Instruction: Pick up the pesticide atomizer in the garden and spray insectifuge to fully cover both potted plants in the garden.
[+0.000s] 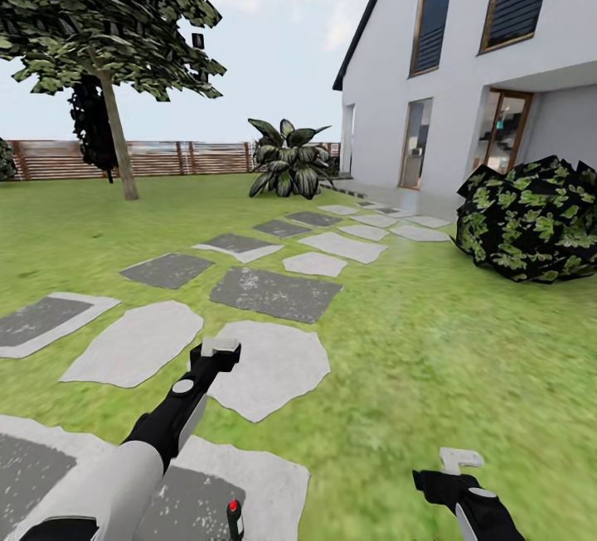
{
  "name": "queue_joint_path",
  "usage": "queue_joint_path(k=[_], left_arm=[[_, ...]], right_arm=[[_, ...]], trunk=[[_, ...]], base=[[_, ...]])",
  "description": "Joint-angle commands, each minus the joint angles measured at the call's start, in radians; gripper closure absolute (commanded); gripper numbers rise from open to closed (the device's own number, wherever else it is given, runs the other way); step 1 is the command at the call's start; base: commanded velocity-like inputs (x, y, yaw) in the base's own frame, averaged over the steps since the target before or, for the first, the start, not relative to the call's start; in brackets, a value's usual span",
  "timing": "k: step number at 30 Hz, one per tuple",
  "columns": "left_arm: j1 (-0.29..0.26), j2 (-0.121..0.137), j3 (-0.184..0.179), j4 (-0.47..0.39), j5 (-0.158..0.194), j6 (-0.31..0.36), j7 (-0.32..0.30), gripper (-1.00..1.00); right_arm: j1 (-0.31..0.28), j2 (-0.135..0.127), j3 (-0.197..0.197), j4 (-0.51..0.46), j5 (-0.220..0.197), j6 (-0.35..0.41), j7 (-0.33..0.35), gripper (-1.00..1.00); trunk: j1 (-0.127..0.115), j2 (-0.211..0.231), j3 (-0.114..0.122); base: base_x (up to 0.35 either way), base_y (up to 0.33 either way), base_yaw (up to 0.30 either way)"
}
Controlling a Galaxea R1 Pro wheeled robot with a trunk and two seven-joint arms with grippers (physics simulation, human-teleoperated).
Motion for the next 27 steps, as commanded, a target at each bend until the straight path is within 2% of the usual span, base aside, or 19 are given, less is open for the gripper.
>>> queue_joint_path(k=[1, 3, 27], left_arm=[[-0.001, 0.000, 0.001, 0.001, -0.006, -0.003, -0.001, -1.00], [-0.001, 0.000, 0.002, 0.001, -0.006, -0.003, -0.001, -1.00], [-0.001, -0.001, 0.000, 0.002, -0.006, -0.003, -0.001, -1.00]], right_arm=[[0.000, 0.000, 0.000, -0.002, 0.000, 0.005, 0.000, -1.00], [0.000, 0.000, 0.000, -0.002, 0.000, 0.005, 0.000, -1.00], [0.000, 0.000, 0.001, -0.002, 0.000, 0.005, 0.000, -1.00]], trunk=[[0.004, -0.008, -0.006], [0.011, -0.022, -0.015], [0.022, -0.027, -0.145]], base=[[0.000, 0.000, 0.000], [0.000, 0.000, 0.000], [0.000, 0.000, 0.000]])
